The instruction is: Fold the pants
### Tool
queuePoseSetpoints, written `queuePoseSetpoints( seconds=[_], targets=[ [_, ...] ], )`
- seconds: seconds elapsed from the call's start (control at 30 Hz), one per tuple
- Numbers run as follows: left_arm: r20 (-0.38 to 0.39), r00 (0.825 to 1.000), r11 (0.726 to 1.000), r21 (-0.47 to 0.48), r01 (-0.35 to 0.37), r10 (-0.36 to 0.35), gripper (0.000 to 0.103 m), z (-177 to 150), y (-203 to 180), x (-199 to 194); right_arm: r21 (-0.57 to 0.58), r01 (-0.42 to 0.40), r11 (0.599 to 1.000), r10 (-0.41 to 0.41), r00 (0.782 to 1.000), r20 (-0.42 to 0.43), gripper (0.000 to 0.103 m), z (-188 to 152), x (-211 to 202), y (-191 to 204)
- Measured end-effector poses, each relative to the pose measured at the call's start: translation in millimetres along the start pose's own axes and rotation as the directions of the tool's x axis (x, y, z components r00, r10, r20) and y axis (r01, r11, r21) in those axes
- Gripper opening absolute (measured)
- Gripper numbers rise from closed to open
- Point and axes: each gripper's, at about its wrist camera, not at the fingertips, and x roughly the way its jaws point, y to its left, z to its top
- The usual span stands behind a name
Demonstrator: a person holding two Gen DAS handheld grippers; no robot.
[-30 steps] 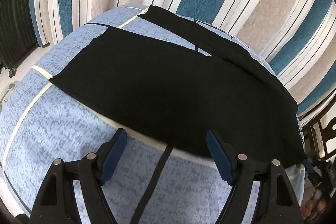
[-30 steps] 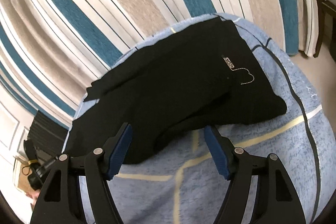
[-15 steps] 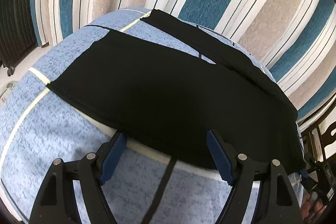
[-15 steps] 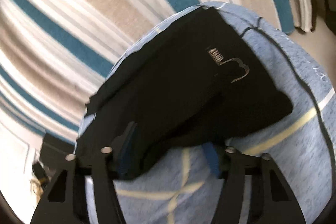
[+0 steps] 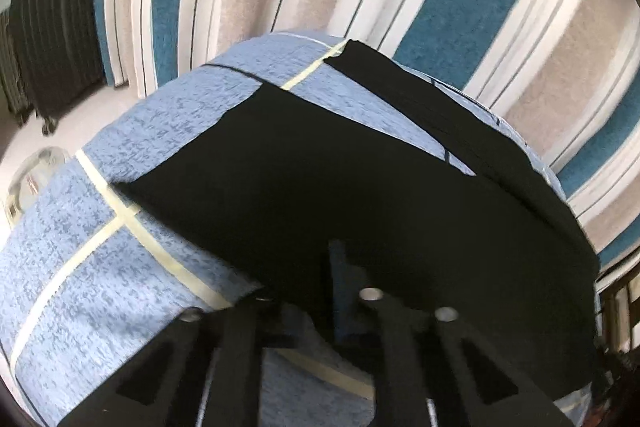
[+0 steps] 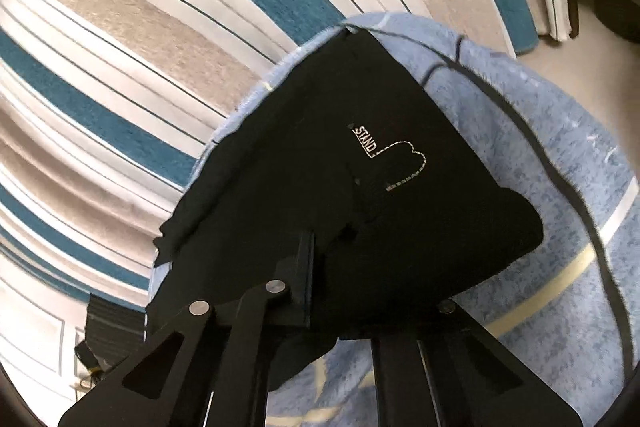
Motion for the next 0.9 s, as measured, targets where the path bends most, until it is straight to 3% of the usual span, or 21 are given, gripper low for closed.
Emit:
queuePoseSetpoints(
  seconds=[0.3, 0.4, 0.47, 0.53, 0.6, 0.67, 0.8, 0.9],
  targets=[
    [0.066, 0.995, 0.997, 0.013, 0.07, -0.071, 0.004, 2, 5, -63, -0.026, -0.033, 0.999, 0.033, 0.999, 0.006, 0.005, -20, -64, 5],
    [0.064, 0.995, 0.997, 0.023, 0.078, -0.079, 0.004, -12, 17, -80, -0.019, 0.005, 1.0, -0.007, 0.998, -0.064, 0.005, -44, -63, -14],
    [0.043, 0.997, 0.998, 0.036, 0.057, -0.059, 0.004, -25, 25, -78, 0.044, 0.015, 0.999, -0.009, 0.99, -0.142, 0.006, -57, -50, -37],
    [-0.03, 0.999, 0.999, 0.018, 0.046, -0.045, 0.004, -37, 38, -62, 0.106, -0.033, 0.994, 0.047, 0.991, -0.129, 0.009, -59, -53, -47],
    [-0.063, 0.997, 0.999, 0.005, 0.048, -0.048, 0.005, -45, 44, -54, 0.088, -0.015, 0.996, 0.024, 0.994, -0.104, 0.017, -56, -61, -41],
    [-0.039, 0.998, 0.999, 0.011, 0.041, -0.04, 0.009, -44, 43, -60, 0.041, -0.01, 0.999, 0.013, 0.997, -0.079, 0.018, -53, -69, -32],
    [-0.001, 0.999, 0.999, -0.003, 0.038, -0.038, 0.01, -33, 46, -66, 0.098, -0.002, 0.995, 0.008, 0.998, -0.063, 0.018, -56, -72, -37],
    [-0.002, 1.0, 0.998, -0.048, 0.028, -0.028, 0.01, -31, 53, -71, 0.096, 0.068, 0.993, -0.065, 0.997, -0.038, 0.018, -58, -78, -41]
  ],
)
